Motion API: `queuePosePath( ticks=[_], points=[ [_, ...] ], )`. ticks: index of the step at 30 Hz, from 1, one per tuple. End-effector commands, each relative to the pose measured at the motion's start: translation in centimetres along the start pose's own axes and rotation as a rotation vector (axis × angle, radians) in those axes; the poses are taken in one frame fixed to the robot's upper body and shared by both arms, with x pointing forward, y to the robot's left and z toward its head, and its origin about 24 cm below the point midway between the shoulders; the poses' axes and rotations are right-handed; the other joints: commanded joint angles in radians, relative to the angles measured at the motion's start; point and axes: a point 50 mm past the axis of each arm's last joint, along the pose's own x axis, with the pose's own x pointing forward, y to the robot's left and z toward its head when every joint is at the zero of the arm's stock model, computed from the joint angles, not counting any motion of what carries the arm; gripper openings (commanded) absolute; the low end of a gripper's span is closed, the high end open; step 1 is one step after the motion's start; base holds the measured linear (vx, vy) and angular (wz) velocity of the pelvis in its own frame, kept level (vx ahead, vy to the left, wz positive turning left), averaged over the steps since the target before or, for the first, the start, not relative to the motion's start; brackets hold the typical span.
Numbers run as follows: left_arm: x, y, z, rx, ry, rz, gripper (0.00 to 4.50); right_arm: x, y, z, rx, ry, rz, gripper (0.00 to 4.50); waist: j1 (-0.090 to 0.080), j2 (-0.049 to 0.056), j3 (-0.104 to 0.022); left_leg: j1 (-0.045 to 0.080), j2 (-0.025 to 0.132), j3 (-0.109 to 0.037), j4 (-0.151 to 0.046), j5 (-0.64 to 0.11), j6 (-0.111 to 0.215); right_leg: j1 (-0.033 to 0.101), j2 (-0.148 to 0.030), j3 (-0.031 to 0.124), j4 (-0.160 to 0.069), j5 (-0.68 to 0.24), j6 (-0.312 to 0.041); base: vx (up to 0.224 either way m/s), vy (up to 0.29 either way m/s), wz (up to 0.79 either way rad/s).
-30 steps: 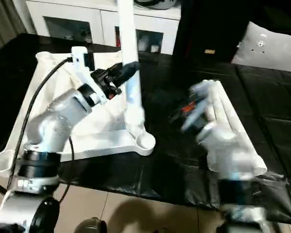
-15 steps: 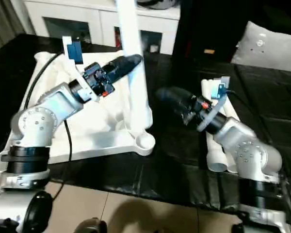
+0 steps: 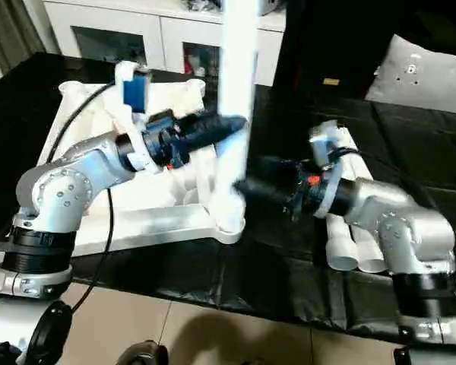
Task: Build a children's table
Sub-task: Insert table leg to table base
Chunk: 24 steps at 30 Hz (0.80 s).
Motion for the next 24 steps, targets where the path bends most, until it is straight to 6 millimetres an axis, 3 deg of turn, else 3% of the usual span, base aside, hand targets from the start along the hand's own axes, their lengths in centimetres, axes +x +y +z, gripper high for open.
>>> queuePosePath(
  ticks=[1,2,5,17,24],
  points=[
    [0.5,-0.7,0.5,0.037,0.024,-0.047,1.86,0.2,0.2,0.5,-0.041,0.029,0.042,4.5,-0.001,-0.009,-0.09,0.027,0.036,-0.002,-0.064,-0.19,0.003,0.045,-0.073,0.033,-0.079,-0.252,-0.196,0.0,0.0,0.0],
    [0.6,-0.7,0.5,0.038,0.026,-0.049,1.86,0.2,0.2,0.5,-0.043,0.035,0.051,4.22,0.0,-0.01,-0.089,0.027,0.036,-0.002,-0.065,-0.195,0.001,0.045,-0.073,0.033,-0.081,-0.261,-0.194,0.0,0.0,0.0],
    [0.6,-0.9,0.3,0.035,0.034,-0.063,1.86,0.5,0.2,0.4,-0.054,0.061,0.073,4.15,0.001,-0.01,-0.089,0.028,0.036,-0.002,-0.065,-0.203,-0.005,0.044,-0.074,0.033,-0.082,-0.282,-0.188,0.0,0.0,0.0],
    [1.3,-1.3,-0.3,0.028,0.052,-0.09,1.86,1.7,0.1,-0.2,-0.057,0.081,0.116,2.85,0.001,-0.008,-0.091,0.026,0.036,0.0,-0.064,-0.185,0.002,0.045,-0.071,0.033,-0.078,-0.24,-0.199,0.0,0.0,0.0],
    [1.2,-1.1,-0.4,0.03,0.054,-0.079,1.86,1.6,0.2,-0.5,-0.041,0.095,0.132,2.37,0.001,-0.009,-0.091,0.028,0.037,-0.001,-0.064,-0.191,0.0,0.046,-0.071,0.033,-0.078,-0.244,-0.198,0.0,0.0,0.0]
  ],
)
